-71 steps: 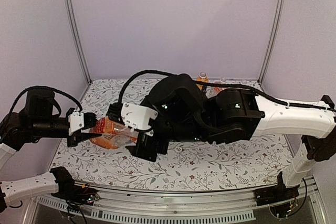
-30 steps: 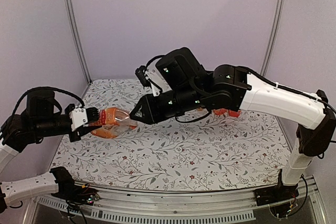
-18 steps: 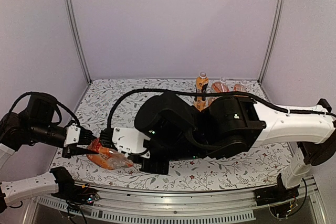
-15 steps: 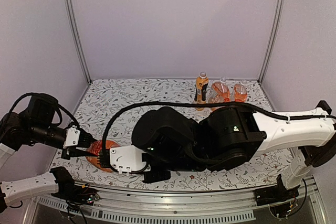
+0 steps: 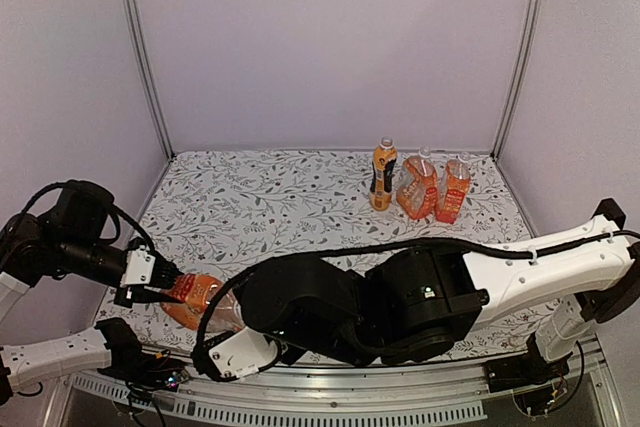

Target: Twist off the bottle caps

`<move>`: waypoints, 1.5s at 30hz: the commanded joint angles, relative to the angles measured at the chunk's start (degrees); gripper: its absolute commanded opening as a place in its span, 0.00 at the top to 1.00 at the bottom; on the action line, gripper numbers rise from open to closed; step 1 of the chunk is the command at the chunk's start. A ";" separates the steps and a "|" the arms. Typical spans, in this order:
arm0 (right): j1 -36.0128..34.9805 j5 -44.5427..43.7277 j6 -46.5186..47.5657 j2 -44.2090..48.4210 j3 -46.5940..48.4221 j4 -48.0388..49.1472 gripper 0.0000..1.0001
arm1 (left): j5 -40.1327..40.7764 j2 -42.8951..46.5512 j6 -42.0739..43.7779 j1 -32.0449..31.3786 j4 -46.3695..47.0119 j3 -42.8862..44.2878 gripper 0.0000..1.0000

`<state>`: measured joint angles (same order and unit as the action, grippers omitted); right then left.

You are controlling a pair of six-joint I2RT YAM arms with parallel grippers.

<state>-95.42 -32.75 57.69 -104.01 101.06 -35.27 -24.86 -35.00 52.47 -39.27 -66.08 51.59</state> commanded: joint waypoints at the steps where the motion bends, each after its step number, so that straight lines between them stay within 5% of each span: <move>1: 1.11 -7.40 -0.30 -1.10 -0.16 7.80 0.09 | -2.93 0.37 -0.47 -0.64 -2.26 -0.27 1.00; 3: 1.20 -7.44 -3.33 -0.62 -0.27 8.22 0.01 | -1.51 0.55 -2.14 -0.64 -0.40 -0.54 1.00; 15: 9.49 12.25 -38.28 9.34 -4.35 5.75 0.01 | 14.77 1.59 -10.91 -0.64 18.58 -4.86 1.00; 18: 15.45 19.41 -55.72 7.89 -0.69 3.09 0.04 | 16.77 1.69 -11.26 -0.64 20.38 -5.30 1.00; 23: 23.75 36.95 -88.18 2.90 2.95 1.35 0.24 | 17.00 1.52 -11.08 -0.64 20.89 -5.38 1.00; 32: 23.71 41.70 -92.07 1.53 3.78 1.66 0.38 | 17.13 1.95 -10.30 -0.64 21.25 -6.09 1.00; 41: 23.65 43.14 -92.66 1.33 3.72 -1.54 0.67 | 17.54 1.87 -9.93 -0.61 21.27 -6.15 1.00; 45: 23.75 42.15 -92.34 1.35 3.84 -2.42 0.89 | 17.39 1.66 -9.76 -0.61 21.34 -6.07 1.00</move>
<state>-71.57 9.41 -34.37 -102.41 103.61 -35.20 -7.92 -33.39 42.81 -39.29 -46.11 46.04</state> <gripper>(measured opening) 0.243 0.338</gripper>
